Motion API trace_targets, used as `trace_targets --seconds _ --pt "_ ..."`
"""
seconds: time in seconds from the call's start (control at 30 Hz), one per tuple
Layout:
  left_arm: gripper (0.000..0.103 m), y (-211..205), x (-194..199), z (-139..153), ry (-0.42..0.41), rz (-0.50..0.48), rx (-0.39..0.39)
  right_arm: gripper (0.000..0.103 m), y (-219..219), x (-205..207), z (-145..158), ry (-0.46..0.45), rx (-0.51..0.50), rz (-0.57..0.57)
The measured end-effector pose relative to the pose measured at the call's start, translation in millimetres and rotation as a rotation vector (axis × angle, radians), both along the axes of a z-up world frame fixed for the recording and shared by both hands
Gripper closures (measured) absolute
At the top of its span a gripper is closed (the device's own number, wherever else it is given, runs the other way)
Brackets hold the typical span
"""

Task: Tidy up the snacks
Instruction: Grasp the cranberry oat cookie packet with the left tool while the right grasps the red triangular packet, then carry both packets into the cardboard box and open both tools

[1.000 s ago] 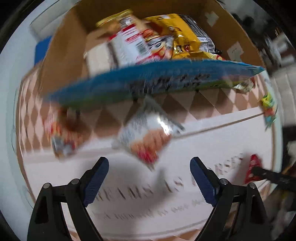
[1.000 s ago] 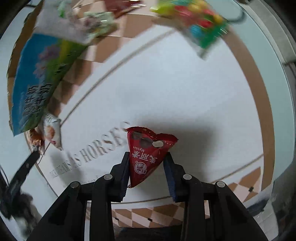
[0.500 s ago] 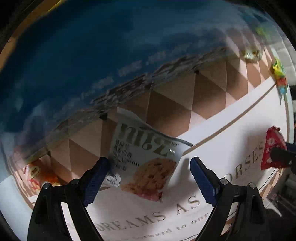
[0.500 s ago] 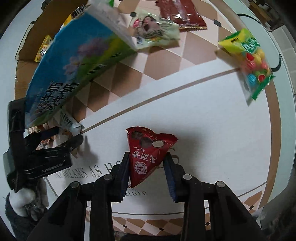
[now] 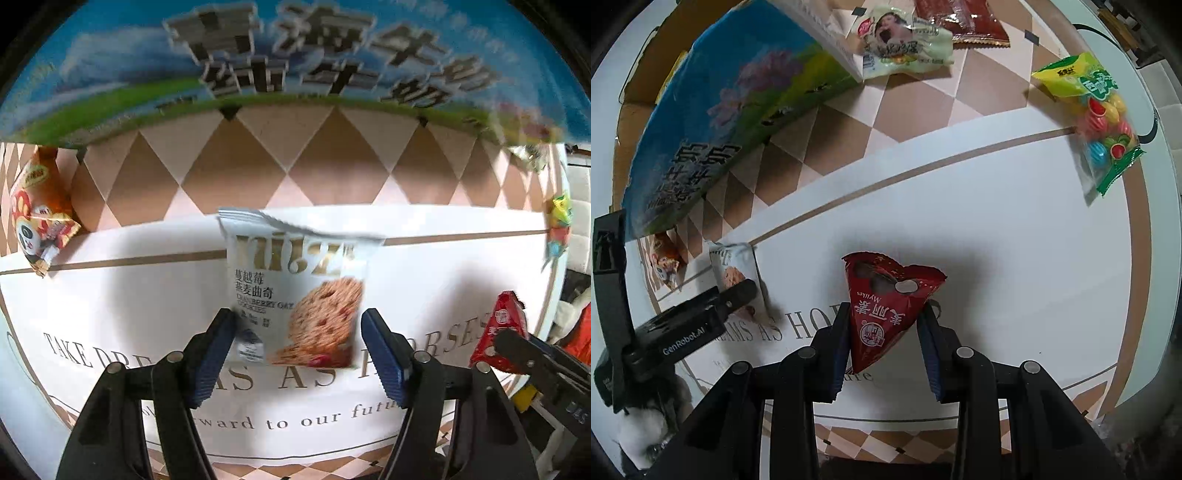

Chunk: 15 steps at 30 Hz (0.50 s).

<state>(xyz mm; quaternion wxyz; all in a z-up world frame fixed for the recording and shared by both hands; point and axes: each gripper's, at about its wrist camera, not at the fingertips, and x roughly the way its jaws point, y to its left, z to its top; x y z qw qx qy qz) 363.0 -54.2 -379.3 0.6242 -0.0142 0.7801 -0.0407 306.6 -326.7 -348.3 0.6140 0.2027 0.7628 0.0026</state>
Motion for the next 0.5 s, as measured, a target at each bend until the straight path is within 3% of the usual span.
trace_targets --seconds 0.3,0.5 --pt "0.03 -18 10 -11 -0.028 -0.027 0.032 0.065 20 3 -8 0.01 0.0 0.039" --pt "0.032 -32 1 -3 -0.104 -0.027 0.054 0.065 31 1 -12 0.013 -0.002 0.068"
